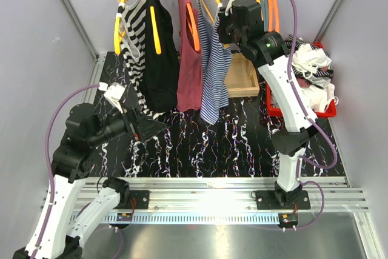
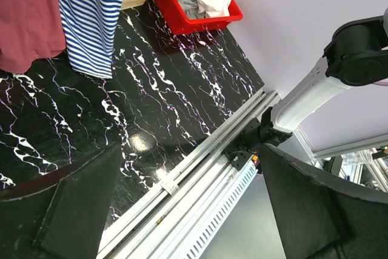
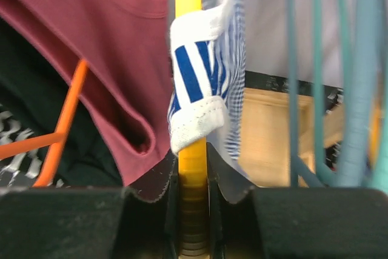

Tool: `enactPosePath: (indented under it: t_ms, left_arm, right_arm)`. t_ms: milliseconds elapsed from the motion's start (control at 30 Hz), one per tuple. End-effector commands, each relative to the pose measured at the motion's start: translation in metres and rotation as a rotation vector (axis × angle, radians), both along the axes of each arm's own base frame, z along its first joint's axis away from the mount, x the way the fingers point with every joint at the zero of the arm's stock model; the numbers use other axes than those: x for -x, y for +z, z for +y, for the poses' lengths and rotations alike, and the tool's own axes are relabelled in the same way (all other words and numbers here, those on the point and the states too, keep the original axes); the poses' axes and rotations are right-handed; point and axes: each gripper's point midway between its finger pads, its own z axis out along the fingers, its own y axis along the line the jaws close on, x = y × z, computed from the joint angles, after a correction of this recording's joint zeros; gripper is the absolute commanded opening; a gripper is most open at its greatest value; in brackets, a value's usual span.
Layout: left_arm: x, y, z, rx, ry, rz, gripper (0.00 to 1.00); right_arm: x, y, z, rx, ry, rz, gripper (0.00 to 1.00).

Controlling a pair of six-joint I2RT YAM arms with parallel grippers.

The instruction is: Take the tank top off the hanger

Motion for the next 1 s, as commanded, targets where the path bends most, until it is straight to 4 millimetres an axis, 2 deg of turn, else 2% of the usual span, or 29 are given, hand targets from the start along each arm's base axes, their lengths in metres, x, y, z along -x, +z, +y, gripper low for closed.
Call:
enactPosePath:
  t_ms: [0, 167, 200, 267, 300, 433, 467, 633, 667, 700, 733, 800, 833, 900, 933, 967]
  left_arm:
    - [0.0, 0.015, 0.001, 0.01, 0.007, -0.058, 0.99]
    - [-0.001, 0.017, 0.002, 0.021, 0.017, -0.065, 0.99]
    - [-0.001, 0.016, 0.002, 0.022, 0.017, -0.063, 0.99]
    - [-0.001, 0.018, 0.002, 0.023, 0.025, -0.068, 0.99]
    - [-0.002, 0.017, 0.003, 0.022, 0.03, -0.064, 0.99]
    - [-0.005, 0.02, 0.004, 0.024, 0.043, -0.07, 0.99]
    - [-0.005, 0.021, 0.004, 0.023, 0.042, -0.072, 0.99]
    - [-0.011, 0.023, 0.003, 0.016, 0.047, -0.068, 0.99]
    - [-0.012, 0.023, 0.002, 0.015, 0.047, -0.069, 0.99]
    - [-0.013, 0.025, 0.003, 0.016, 0.052, -0.071, 0.99]
    - [-0.014, 0.025, 0.002, 0.016, 0.052, -0.069, 0.99]
    - [-0.015, 0.025, 0.002, 0.015, 0.053, -0.068, 0.99]
    - [-0.016, 0.027, 0.002, 0.016, 0.055, -0.071, 0.99]
    - [-0.018, 0.027, 0.001, 0.017, 0.054, -0.07, 0.99]
    - [-0.018, 0.027, 0.001, 0.018, 0.054, -0.073, 0.99]
    - [-0.02, 0.027, 0.001, 0.017, 0.053, -0.072, 0.99]
  right_arm:
    - [0.01, 0.037, 0.013, -0.085, 0.099, -0.09, 0.0]
    - [0.018, 0.066, 0.004, -0.133, 0.092, -0.171, 0.0]
    - [0.016, 0.065, 0.0, -0.132, 0.077, -0.176, 0.0]
    - [0.023, 0.087, -0.007, -0.16, 0.062, -0.24, 0.0]
    - [0.021, 0.083, -0.008, -0.155, 0.057, -0.242, 0.0]
    - [0.035, 0.119, -0.021, -0.211, 0.041, -0.371, 0.0]
    - [0.033, 0.113, -0.019, -0.205, 0.041, -0.367, 0.0]
    - [0.036, 0.119, -0.025, -0.195, 0.031, -0.39, 0.0]
    - [0.034, 0.11, -0.025, -0.188, 0.026, -0.377, 0.0]
    - [0.037, 0.115, -0.026, -0.202, 0.026, -0.397, 0.0]
    - [0.044, 0.119, -0.03, -0.207, 0.027, -0.405, 0.0]
    - [0.048, 0.11, -0.033, -0.2, 0.025, -0.381, 0.0]
    - [0.058, 0.117, -0.041, -0.21, 0.017, -0.392, 0.0]
    - [0.065, 0.098, -0.046, -0.201, 0.005, -0.341, 0.0]
    - [0.084, 0.109, -0.057, -0.224, 0.006, -0.365, 0.0]
    - [0.087, 0.088, -0.056, -0.219, 0.008, -0.32, 0.0]
